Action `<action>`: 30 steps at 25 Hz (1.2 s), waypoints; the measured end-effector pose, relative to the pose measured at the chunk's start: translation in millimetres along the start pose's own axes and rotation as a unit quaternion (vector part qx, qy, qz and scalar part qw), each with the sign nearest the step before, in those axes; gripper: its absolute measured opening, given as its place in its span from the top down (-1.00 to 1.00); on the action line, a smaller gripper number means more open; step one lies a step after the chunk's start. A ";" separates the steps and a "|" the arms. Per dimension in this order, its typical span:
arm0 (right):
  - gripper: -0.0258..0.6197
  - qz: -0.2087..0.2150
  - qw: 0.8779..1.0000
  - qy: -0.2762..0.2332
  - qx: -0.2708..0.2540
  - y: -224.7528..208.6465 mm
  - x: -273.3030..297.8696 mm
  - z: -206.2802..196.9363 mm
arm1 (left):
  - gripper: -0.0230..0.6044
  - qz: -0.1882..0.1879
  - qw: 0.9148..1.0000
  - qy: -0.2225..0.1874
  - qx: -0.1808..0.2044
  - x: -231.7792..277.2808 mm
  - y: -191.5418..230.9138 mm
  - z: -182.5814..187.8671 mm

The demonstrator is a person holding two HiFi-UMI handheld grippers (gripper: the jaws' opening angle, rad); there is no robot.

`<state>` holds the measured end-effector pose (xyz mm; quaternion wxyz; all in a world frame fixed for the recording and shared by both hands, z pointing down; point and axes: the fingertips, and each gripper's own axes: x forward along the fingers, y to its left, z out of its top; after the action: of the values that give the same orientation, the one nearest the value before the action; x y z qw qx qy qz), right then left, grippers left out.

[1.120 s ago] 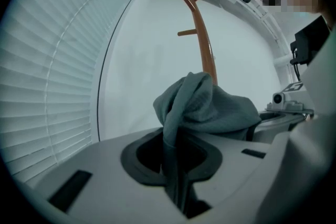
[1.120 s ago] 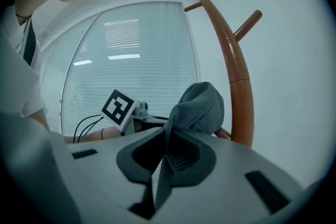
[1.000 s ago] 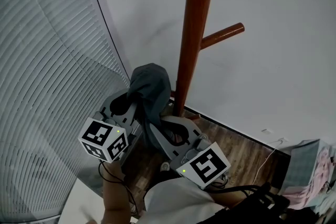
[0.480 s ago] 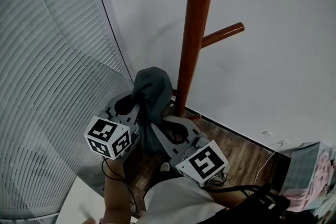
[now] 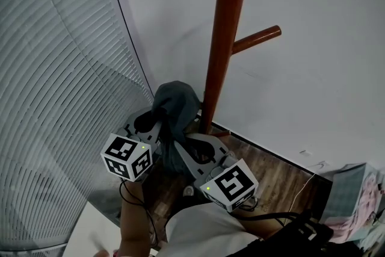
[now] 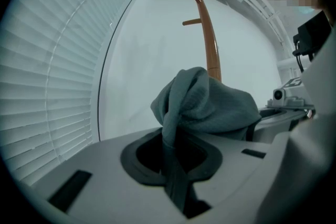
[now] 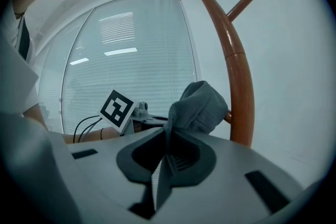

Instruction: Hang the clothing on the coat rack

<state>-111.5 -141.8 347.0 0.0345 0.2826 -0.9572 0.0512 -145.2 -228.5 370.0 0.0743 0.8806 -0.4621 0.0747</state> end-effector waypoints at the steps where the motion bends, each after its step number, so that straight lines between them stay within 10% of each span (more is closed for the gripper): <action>1: 0.82 -0.001 1.000 0.002 0.001 -0.6 0.7 -3.0 | 0.78 -0.001 1.000 0.001 -0.001 0.9 0.5 -3.1; 30: 0.82 -0.016 0.999 0.041 0.020 -10.4 1.5 -25.4 | 0.75 -0.012 0.999 -0.005 -0.031 1.0 -2.6 -27.5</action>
<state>-106.2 -148.3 373.2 0.0685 0.2962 -0.9492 0.0810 -144.3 -222.3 396.9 0.1001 0.8838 -0.4537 0.0555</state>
